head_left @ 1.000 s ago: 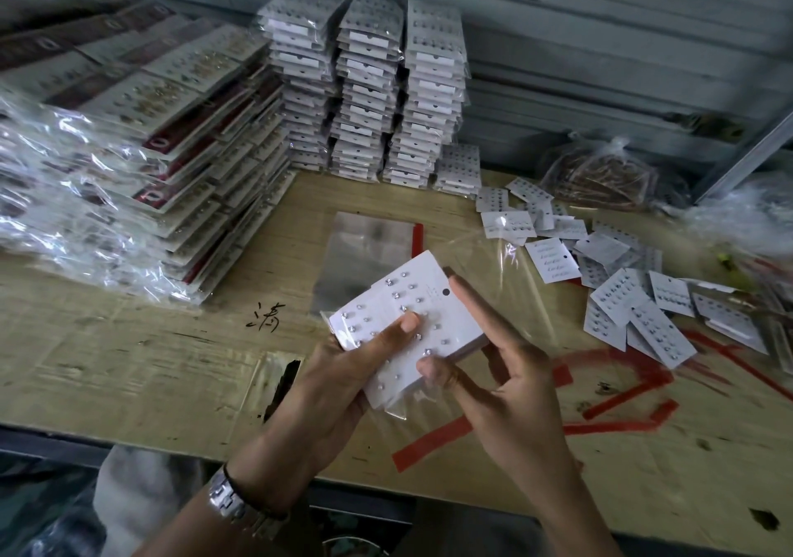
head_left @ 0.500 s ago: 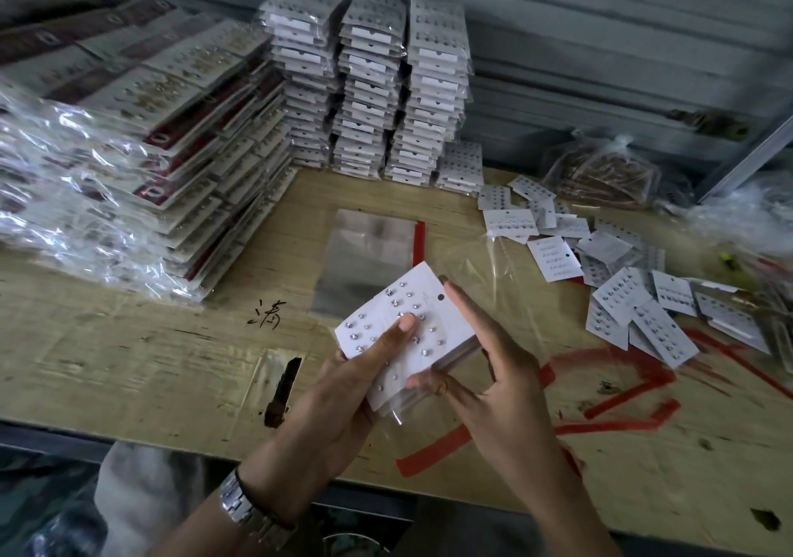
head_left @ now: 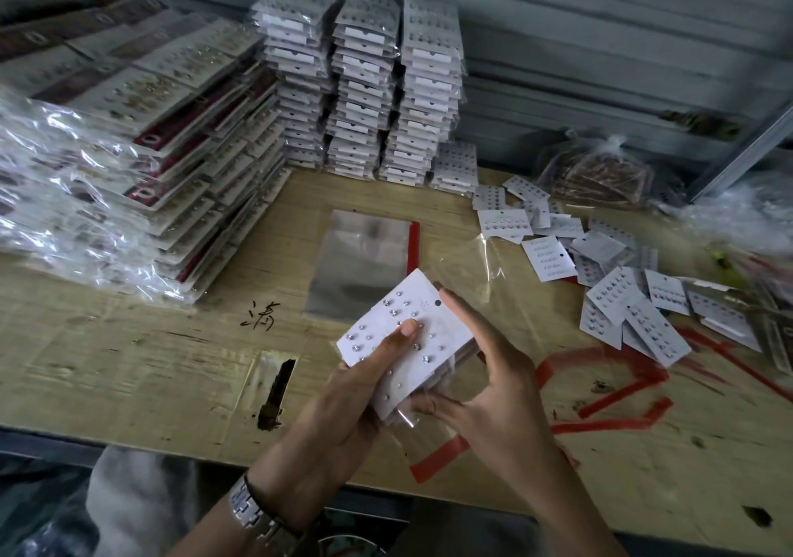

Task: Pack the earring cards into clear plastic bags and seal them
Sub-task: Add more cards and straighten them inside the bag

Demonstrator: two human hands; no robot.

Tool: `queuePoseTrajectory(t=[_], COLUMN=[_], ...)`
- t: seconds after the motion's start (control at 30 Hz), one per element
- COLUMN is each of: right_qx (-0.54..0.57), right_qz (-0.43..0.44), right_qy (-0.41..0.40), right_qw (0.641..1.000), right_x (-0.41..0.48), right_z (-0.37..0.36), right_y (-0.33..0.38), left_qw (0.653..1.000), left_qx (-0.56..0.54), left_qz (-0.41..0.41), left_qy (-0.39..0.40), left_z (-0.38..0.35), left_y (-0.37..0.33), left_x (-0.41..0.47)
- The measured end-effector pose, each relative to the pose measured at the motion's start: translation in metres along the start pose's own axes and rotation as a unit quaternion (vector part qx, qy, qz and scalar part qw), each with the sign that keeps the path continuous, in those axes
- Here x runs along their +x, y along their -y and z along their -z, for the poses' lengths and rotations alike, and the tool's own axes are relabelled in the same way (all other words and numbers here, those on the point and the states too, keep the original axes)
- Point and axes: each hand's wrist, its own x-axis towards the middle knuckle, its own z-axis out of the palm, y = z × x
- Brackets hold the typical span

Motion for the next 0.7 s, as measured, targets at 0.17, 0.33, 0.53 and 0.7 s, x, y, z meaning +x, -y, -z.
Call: queuePoseTrajectory(t=[0.17,0.33,0.53,0.7], right_qx=[0.04,0.022,-0.003,0.017], right_qz=[0.002,0.021,0.038,0.035], right_qy=[-0.003,-0.025,-0.025,0.019], right_qw=[0.999,0.999,0.999,0.999], right_x=[-0.0019,-0.0032,-0.0046,0.0025], right_z=[0.0022,0.0004,-0.0041,0.0002], right_y=[-0.0008,-0.0051,-0.009,-0.0102], left_qw=[1.0,1.0,1.0,1.0], left_qx=[0.021,-0.003,0.006,-0.003], left_qz=[-0.017,0.009,0.003,0.001], left_qy=[0.011,0.006,-0.024,-0.011], left_z=[0.001,0.0007,0.0021,0.0063], left_y=[-0.0018,-0.0025,0.0021,-0.004], left_x=[0.0014,0.0024,0.004,0.0039])
